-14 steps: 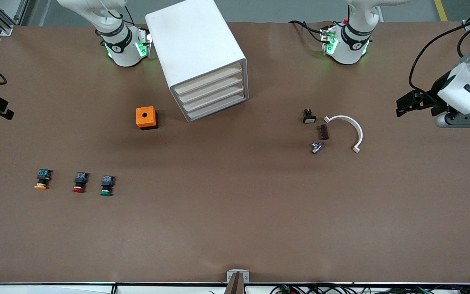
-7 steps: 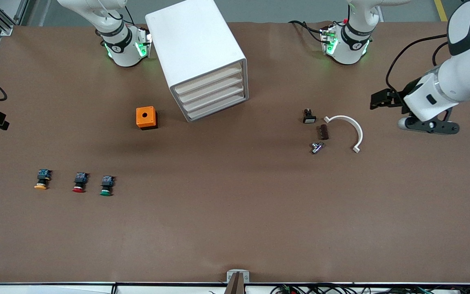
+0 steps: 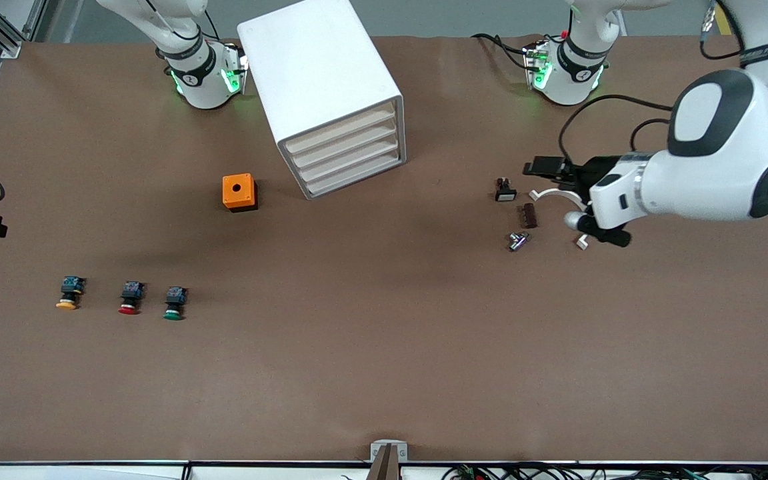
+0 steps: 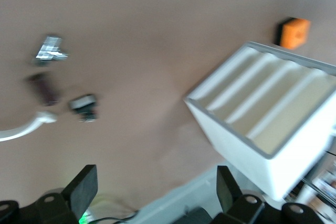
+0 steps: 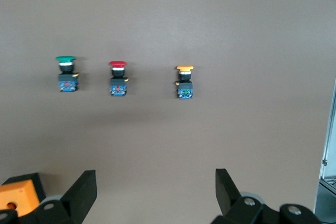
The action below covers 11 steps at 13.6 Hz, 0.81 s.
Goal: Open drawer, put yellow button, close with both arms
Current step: 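Move the left gripper toward the handle of the white drawer, then grasp the drawer handle with the left gripper while the right gripper grasps the yellow button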
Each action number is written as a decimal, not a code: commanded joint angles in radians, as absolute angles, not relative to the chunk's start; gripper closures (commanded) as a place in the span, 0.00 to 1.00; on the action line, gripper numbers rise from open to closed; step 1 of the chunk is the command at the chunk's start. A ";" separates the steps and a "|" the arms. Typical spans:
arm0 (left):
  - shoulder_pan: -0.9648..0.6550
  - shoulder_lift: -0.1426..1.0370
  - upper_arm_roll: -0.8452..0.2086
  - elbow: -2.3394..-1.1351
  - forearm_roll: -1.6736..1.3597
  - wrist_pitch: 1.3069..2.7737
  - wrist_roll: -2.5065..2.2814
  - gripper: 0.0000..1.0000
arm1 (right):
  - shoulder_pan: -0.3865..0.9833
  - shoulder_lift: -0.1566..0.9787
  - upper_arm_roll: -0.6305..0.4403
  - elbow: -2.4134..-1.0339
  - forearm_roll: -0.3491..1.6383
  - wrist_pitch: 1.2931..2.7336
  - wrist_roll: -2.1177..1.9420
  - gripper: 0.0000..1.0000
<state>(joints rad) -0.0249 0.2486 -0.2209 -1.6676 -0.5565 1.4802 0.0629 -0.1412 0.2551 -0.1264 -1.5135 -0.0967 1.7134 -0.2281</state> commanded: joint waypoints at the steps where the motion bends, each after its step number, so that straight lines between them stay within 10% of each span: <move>1: -0.018 0.319 -0.308 -1.664 -0.617 1.546 0.087 0.00 | -0.184 0.287 -0.110 -1.593 -0.107 1.846 -0.238 0.00; 11: -0.110 0.440 -0.499 -1.871 -1.009 1.894 0.379 0.00 | -0.259 0.423 -0.109 -1.788 -0.106 2.212 -0.253 0.00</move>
